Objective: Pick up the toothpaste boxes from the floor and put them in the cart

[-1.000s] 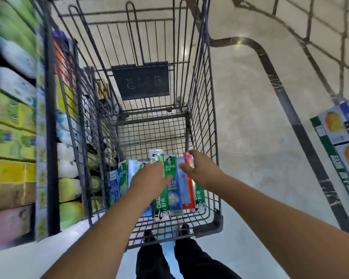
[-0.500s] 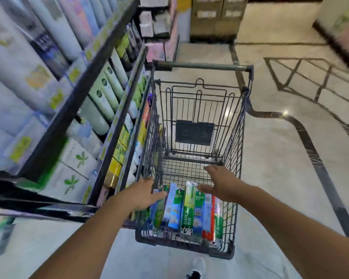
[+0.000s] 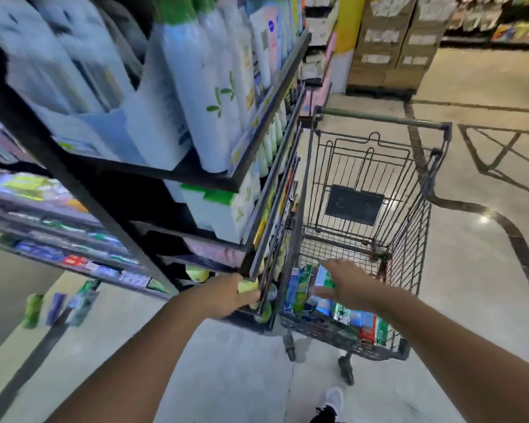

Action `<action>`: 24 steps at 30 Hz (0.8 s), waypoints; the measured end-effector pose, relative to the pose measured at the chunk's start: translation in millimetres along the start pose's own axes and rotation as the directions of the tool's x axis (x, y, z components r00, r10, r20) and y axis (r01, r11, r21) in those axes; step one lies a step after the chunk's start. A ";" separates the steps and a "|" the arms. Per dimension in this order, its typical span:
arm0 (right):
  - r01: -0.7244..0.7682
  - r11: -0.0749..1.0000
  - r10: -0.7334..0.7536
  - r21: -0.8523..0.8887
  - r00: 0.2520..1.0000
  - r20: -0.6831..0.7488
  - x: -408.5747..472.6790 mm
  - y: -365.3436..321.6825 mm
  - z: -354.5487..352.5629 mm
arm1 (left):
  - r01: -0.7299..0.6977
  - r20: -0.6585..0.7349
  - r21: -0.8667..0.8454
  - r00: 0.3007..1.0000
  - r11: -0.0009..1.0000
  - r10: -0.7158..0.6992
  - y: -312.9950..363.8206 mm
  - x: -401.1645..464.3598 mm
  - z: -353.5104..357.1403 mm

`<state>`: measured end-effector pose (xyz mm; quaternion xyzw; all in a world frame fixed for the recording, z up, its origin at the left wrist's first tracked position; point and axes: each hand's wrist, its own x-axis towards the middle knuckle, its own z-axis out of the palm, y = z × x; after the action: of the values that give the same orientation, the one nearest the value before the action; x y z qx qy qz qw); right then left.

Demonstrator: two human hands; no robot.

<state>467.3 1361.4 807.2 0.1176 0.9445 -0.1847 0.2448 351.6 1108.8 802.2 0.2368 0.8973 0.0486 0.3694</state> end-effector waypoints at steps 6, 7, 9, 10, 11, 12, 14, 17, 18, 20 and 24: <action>0.167 0.970 -0.159 -0.177 0.986 0.057 -22.1 -136.1 25.3 | 0.079 -0.091 -0.173 0.991 0.982 -0.095 -121.4 -107.8 12.7; 0.193 0.961 -0.181 -0.197 0.981 0.074 -25.3 -159.3 31.7 | 0.089 -0.114 -0.185 0.987 0.979 -0.111 -138.6 -128.3 18.9; 0.258 0.940 -0.245 -0.223 0.966 0.086 -28.3 -204.6 47.5 | 0.154 -0.137 -0.203 0.973 0.967 -0.184 -172.3 -165.8 33.5; 0.296 0.923 -0.284 -0.246 0.955 0.084 -30.2 -228.1 53.1 | 0.190 -0.152 -0.207 0.963 0.960 -0.224 -190.1 -184.2 40.0; 0.335 0.903 -0.324 -0.268 0.942 0.086 -31.6 -250.9 59.0 | 0.231 -0.160 -0.209 0.950 0.950 -0.267 -208.7 -202.1 46.5; 0.384 0.880 -0.373 -0.281 0.923 0.092 -33.7 -275.0 64.4 | 0.271 -0.178 -0.208 0.934 0.940 -0.309 -229.1 -219.0 53.6; 0.478 0.832 -0.467 -0.281 0.877 0.112 -34.4 -321.6 76.9 | 0.342 -0.212 -0.205 0.899 0.917 -0.382 -268.3 -249.3 66.7; 0.557 0.766 -0.542 -0.320 0.828 0.145 -28.0 -384.8 97.8 | 0.366 -0.266 -0.275 0.860 0.889 -0.436 -317.0 -287.2 83.6; 0.582 0.742 -0.563 -0.333 0.811 0.161 -25.0 -403.8 105.0 | 0.375 -0.276 -0.312 0.843 0.873 -0.461 -333.4 -295.0 91.4; 0.640 0.688 -0.604 -0.342 0.766 0.218 -18.1 -438.3 117.7 | 0.403 -0.272 -0.396 0.807 0.825 -0.525 -360.7 -306.4 105.2; 0.726 0.604 -0.656 -0.329 0.687 0.312 5.0 -498.7 133.2 | 0.499 -0.169 -0.460 0.762 0.734 -0.625 -397.2 -317.3 113.4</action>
<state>362.9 857.0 841.8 -0.3294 0.9090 -0.0621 0.2477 469.9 601.8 819.3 -0.1383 0.9446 0.1467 0.2589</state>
